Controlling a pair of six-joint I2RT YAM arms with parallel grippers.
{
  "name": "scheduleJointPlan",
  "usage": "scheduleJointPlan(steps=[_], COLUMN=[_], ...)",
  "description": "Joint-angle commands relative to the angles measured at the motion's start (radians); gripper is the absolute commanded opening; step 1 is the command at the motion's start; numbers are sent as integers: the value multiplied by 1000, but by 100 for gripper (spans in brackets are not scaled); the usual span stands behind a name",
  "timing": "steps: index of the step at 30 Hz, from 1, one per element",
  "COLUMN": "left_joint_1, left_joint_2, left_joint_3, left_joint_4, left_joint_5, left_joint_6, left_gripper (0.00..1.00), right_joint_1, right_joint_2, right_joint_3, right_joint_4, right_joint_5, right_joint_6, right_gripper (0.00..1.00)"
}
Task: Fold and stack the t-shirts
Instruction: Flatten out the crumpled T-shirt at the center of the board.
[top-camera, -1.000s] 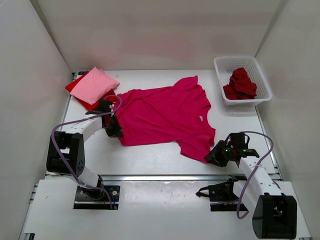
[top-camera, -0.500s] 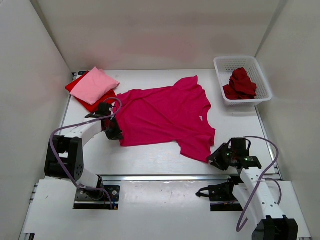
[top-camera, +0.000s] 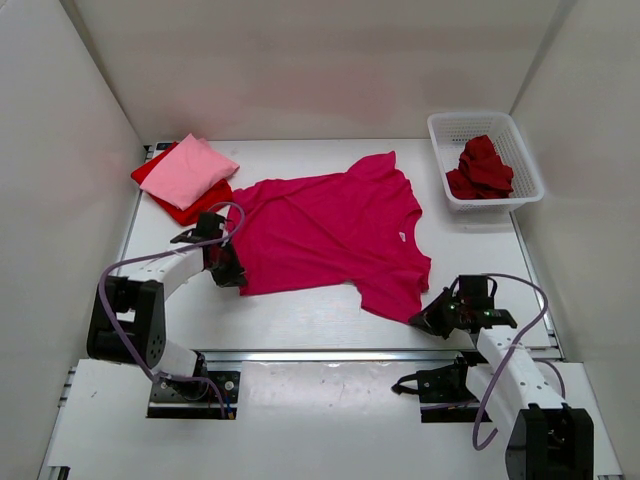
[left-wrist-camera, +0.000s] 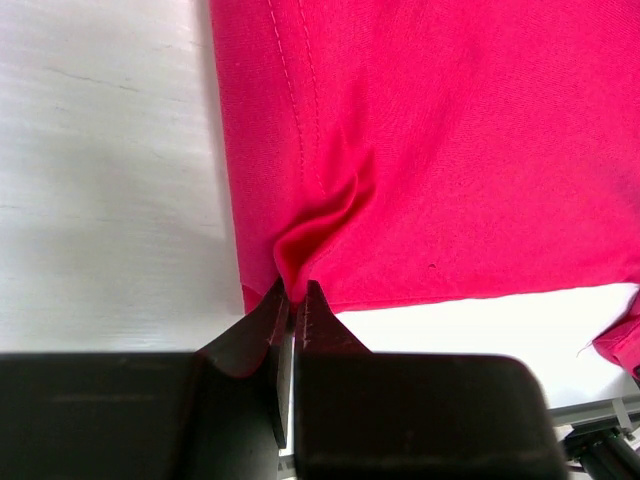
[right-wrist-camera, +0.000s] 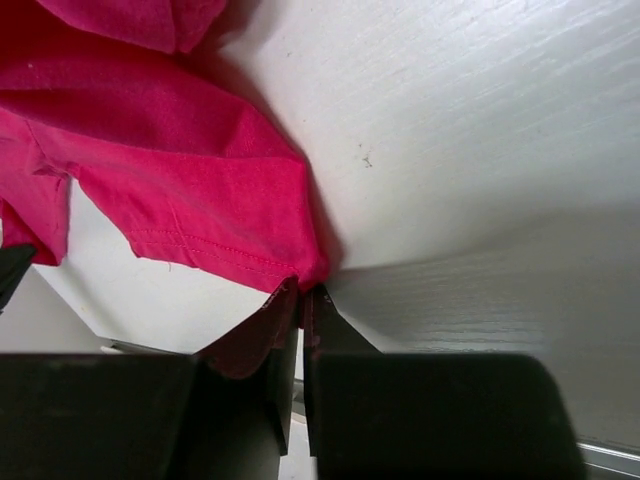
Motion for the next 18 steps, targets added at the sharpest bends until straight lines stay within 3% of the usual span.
scheduleJointPlan(steps=[1, 11, 18], left_joint_1=[-2, -83, -94], left_joint_2=[-63, -160, -283], left_joint_3=[-15, -8, -92], left_joint_4=[11, -6, -36], left_joint_5=[-2, -114, -74], left_joint_6=[-10, -73, -89], left_gripper=[0, 0, 0], right_joint_1=[-4, -10, 7], right_joint_2=[32, 36, 81], right_joint_3=[39, 252, 326], right_joint_4=[-5, -170, -181], right_joint_5=[86, 157, 127], right_joint_6=[-48, -177, -234], right_gripper=[0, 0, 0])
